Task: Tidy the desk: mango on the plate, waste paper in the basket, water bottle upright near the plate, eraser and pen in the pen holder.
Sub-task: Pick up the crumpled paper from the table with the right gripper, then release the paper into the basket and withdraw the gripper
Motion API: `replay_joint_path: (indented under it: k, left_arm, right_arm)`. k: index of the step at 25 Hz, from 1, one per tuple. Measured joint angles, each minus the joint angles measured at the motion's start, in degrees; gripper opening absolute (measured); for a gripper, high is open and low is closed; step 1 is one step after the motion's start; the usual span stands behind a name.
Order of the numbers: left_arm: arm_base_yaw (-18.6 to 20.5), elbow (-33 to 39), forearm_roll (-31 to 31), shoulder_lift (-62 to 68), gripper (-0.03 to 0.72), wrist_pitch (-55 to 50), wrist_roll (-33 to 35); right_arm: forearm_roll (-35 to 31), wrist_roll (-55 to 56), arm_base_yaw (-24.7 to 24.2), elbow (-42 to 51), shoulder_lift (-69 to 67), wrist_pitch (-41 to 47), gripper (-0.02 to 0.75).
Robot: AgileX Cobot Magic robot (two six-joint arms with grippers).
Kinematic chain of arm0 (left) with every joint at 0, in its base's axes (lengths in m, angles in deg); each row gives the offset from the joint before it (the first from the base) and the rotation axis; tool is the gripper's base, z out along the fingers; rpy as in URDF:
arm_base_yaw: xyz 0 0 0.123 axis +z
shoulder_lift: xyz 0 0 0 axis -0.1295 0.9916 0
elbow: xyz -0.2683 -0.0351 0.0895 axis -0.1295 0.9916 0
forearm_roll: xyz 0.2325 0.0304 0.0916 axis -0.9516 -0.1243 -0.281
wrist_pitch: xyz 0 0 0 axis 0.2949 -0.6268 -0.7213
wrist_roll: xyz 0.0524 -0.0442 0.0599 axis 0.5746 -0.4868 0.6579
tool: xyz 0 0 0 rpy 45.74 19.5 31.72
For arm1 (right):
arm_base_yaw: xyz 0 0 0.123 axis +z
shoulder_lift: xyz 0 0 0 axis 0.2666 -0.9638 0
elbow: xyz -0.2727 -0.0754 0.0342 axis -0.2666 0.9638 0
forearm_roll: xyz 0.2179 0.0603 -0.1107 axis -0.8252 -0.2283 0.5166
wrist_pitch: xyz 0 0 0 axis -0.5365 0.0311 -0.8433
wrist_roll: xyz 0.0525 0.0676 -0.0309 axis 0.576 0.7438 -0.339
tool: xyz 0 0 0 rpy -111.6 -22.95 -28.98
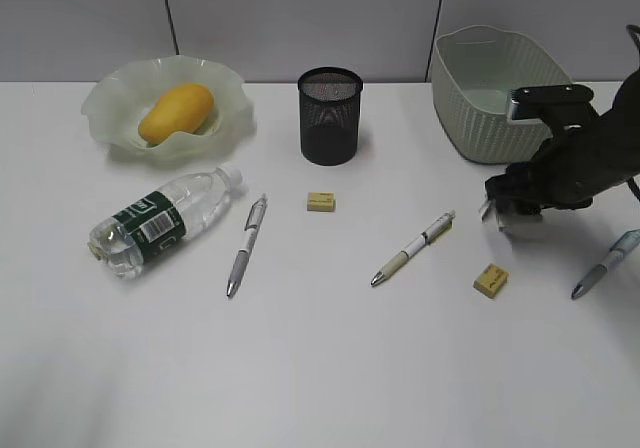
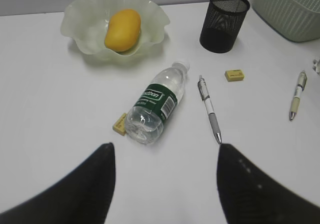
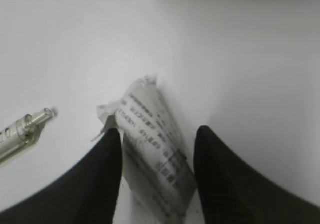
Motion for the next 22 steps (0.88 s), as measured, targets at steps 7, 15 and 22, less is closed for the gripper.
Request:
replay_joint_path:
  k: [7,15,22]
  left_arm:
    - [0.0,0.0,0.0,0.0,0.481,0.0,0.0]
    - [0.0,0.0,0.0,0.0,0.481,0.0,0.0]
    - [0.0,0.0,0.0,0.0,0.481,0.0,0.0]
  right_arm:
    - [0.0,0.0,0.0,-0.1,-0.1,1.9,0.146]
    - [0.0,0.0,0.0,-0.1,5.3,8.7,0.102]
    - [-0.6,0.0,0.0,-0.1,15.4,10.3,0.097]
